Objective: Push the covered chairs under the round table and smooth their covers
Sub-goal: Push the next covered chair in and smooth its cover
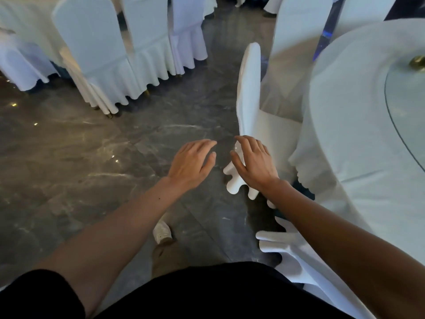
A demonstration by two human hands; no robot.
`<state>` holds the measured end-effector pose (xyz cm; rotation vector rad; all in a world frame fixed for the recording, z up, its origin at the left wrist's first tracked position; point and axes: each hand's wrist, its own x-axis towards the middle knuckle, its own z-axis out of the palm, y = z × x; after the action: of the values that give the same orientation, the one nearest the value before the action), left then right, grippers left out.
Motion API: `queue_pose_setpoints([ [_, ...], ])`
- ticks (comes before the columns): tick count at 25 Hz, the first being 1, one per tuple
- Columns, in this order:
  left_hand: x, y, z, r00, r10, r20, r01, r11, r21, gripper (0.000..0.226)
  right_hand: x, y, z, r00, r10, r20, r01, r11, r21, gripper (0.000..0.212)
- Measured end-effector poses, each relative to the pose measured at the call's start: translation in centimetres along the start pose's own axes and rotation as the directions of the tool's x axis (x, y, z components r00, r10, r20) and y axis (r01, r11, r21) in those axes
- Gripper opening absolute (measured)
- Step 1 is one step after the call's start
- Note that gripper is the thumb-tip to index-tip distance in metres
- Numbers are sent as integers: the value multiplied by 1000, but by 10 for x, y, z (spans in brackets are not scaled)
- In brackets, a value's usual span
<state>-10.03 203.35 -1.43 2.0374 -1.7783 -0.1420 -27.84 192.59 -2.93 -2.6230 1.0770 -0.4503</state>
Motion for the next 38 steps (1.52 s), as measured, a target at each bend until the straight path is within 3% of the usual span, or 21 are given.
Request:
queue_pose_setpoints([
  [6,124,-100,-16,963,250,101,-244,968,-61,49,110,-24,24,972,210,-101,-215,976,-35,44],
  [9,177,-135,-30,909,404,98,-396,913,-94,48,151,-41,28,926,334,-176,-347,937,-47,45],
  [12,230,-161,-33,880,464,107,-442,879,-177,49,187,-49,36,865,454,-215,-469,883,-21,47],
  [19,333,-173,-2,726,673,141,-632,734,-248,51,244,-18,51,724,621,-302,-652,758,-5,49],
  [29,504,-140,56,423,866,265,-841,485,-241,50,311,48,77,543,791,-283,-797,591,122,60],
  [34,553,-139,88,161,939,303,-918,256,-303,56,331,60,86,501,845,-190,-838,528,139,65],
  [38,600,-139,112,-16,959,283,-932,88,-351,50,363,66,100,393,909,-139,-879,416,233,54],
])
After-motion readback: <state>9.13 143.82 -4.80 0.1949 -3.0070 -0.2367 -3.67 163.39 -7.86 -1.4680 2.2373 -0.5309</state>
